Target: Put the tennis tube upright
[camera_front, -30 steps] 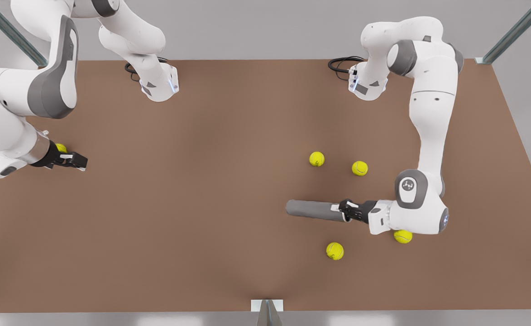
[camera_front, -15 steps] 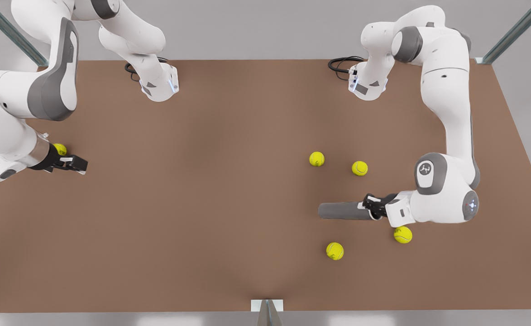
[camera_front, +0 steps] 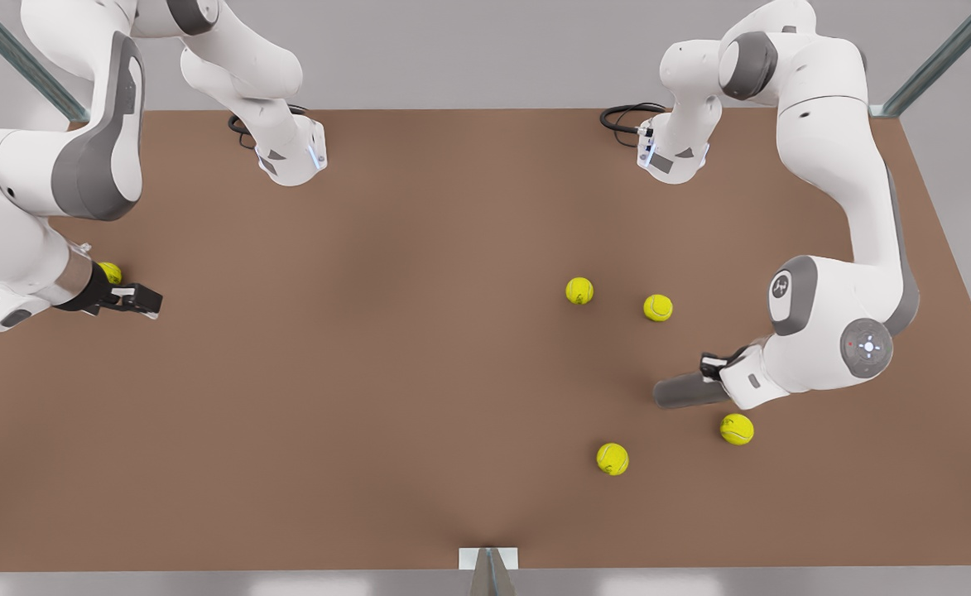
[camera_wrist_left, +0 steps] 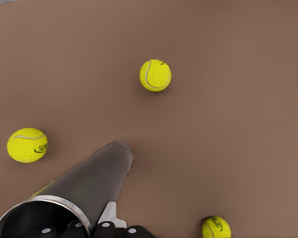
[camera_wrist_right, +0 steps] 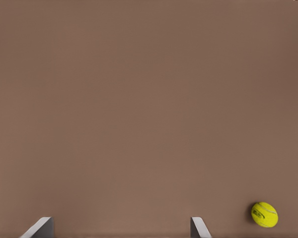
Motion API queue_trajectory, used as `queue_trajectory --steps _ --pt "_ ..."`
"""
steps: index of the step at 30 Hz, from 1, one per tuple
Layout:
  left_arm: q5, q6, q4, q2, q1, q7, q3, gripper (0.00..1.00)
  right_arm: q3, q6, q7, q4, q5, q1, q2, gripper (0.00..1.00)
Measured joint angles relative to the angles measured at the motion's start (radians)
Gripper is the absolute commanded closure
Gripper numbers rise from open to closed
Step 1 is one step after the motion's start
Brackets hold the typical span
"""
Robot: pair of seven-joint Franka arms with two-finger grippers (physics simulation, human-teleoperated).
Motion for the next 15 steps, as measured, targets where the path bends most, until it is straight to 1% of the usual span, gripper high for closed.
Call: queue_trajectory --steps 15 --pt "0.116 0.026 -0.002 0.051 -0.004 -0.033 0.000 0.79 0.000 0.000 0.004 0.000 0.004 0.002 0.000 0.00"
